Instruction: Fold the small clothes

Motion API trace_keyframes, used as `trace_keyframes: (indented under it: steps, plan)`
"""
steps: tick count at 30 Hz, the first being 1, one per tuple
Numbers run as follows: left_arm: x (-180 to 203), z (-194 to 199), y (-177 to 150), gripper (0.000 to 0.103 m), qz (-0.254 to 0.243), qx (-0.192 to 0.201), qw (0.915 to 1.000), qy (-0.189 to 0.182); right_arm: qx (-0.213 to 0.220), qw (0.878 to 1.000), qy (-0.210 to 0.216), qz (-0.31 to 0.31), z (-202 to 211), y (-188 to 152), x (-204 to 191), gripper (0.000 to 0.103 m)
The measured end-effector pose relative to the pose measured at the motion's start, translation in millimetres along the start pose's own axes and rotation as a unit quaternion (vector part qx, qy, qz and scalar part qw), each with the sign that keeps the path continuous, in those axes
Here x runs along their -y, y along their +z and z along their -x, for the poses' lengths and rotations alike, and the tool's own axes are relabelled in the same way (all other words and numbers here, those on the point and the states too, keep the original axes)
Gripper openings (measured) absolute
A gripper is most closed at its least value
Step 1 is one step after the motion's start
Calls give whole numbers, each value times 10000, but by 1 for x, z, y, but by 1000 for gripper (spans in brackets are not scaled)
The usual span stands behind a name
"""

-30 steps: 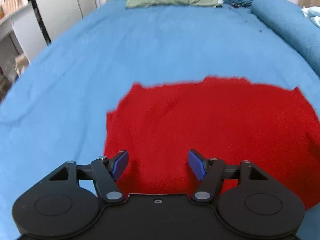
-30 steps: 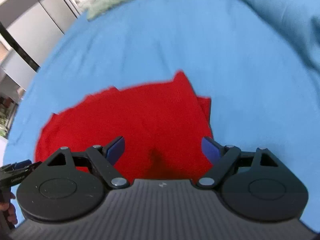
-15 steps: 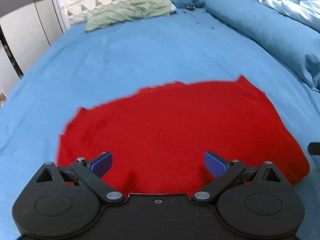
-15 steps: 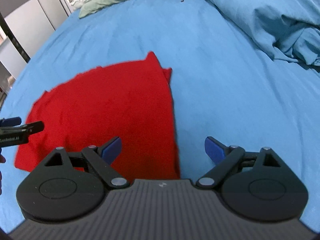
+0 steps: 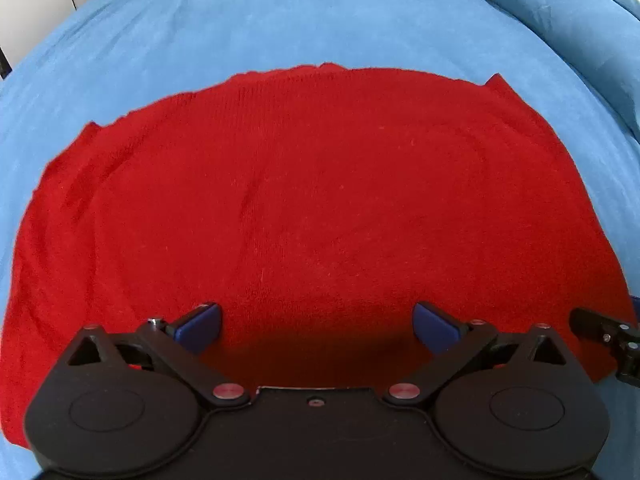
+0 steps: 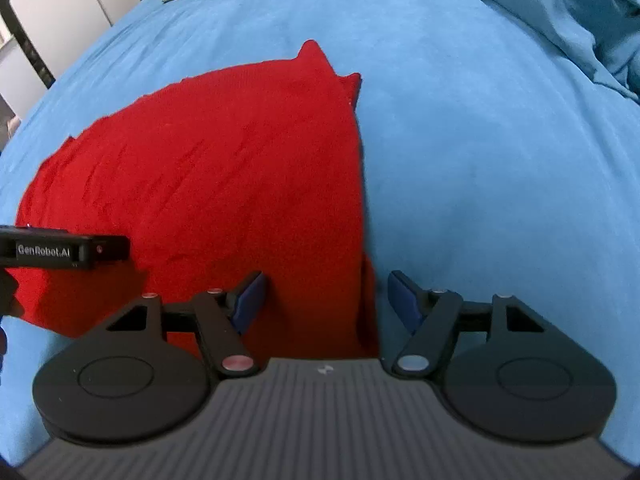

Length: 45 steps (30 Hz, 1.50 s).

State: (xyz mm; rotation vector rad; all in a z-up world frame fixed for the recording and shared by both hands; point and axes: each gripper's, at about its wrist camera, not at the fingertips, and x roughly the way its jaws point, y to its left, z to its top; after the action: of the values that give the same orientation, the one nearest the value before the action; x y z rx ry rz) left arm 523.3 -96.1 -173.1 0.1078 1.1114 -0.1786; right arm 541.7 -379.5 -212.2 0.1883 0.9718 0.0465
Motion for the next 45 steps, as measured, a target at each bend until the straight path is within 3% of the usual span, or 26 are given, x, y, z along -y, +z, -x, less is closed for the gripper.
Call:
trace_keyframes:
  steps: [2, 4, 7, 9, 14, 18, 21, 25, 28, 32, 36, 38, 41, 43, 45]
  plan:
    - [-2, -3, 4, 103, 60, -127, 9999, -25, 41, 9999, 64, 72, 1, -1, -1, 69]
    - [-4, -6, 9, 103, 121, -264, 9996, -60, 39, 9999, 123, 84, 4, 0, -1, 49]
    - [-6, -8, 12, 103, 132, -302, 9994, -129, -26, 9997, 229, -69, 7, 2, 1, 31]
    - [-7, -8, 10, 103, 99, -246, 9995, -163, -92, 9990, 329, -285, 7, 5, 4, 25]
    - [-19, -6, 20, 103, 223, -323, 9987, -338, 2, 9951, 613, -774, 25, 18, 4, 23]
    - [-46, 20, 24, 101, 250, -67, 9992, -289, 241, 9876, 936, -1237, 51, 41, -10, 22]
    - [-85, 47, 21, 101, 294, 128, 9989, -356, 563, 9816, 1336, -1239, 73, 65, -45, 22]
    - [-136, 79, 6, 102, 139, 300, 9993, -178, 742, 9763, 1963, -533, 82, 93, -128, 22]
    - [-173, 93, -15, 102, -33, 386, 9992, -138, 545, 9659, 2520, 241, 66, 98, -202, 22]
    - [-206, 87, -52, 102, -144, 371, 9991, -155, -255, 9461, 3033, 1111, 5, 75, -291, 22]
    - [-221, 72, -88, 102, 6, 341, 9992, -200, -893, 9438, 2811, 1494, -59, 35, -341, 22]
    - [-225, 72, -100, 102, 110, 393, 9987, -294, -942, 9474, 2673, 1489, -72, 26, -346, 22]
    - [-222, 76, -105, 101, 114, 583, 9975, -380, -936, 9498, 2631, 1407, -69, 25, -344, 31]
    - [-221, 85, -105, 101, 111, 782, 9956, -501, -858, 9495, 2655, 1432, -60, 25, -346, 78]
    - [-222, 94, -103, 96, 182, 924, 9931, -706, -526, 9551, 2585, 1347, -39, 31, -333, 90]
